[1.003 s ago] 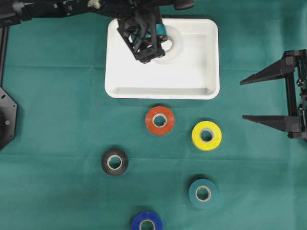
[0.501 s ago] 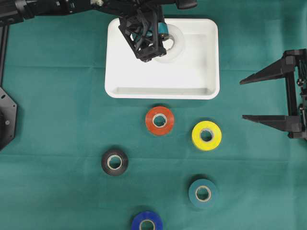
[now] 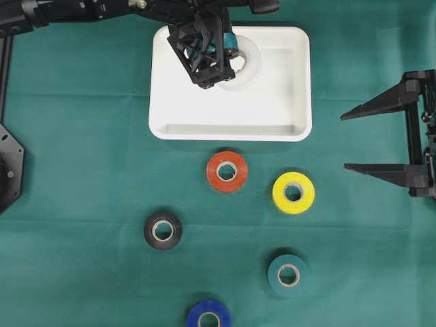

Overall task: Pick up the tape from a random location and place it into the white case.
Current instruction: 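Lower the white tape roll into the tray and open the left gripper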

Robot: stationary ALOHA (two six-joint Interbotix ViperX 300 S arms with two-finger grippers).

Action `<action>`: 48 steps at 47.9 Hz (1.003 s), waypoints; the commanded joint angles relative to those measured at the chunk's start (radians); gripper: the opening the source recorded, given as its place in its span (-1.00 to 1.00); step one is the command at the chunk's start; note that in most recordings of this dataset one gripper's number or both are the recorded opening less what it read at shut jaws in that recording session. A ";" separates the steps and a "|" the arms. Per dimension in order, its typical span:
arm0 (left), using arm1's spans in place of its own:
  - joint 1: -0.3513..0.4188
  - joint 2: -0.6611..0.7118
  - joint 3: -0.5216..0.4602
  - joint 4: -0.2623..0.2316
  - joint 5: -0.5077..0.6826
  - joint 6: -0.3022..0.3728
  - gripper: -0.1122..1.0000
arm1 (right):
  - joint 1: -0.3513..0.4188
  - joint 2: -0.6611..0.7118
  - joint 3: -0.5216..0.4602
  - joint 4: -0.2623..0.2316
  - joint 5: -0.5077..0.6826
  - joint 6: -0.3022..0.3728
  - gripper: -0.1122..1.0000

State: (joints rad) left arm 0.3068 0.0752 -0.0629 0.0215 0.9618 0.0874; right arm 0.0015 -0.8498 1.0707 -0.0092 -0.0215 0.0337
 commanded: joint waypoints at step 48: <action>0.044 0.117 0.140 0.002 -0.221 0.000 -0.37 | -0.002 0.006 -0.026 0.000 0.002 0.000 0.83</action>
State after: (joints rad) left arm 0.3451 0.2010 0.0798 0.0230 0.7762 0.0859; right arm 0.0015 -0.8468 1.0707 -0.0092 -0.0184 0.0322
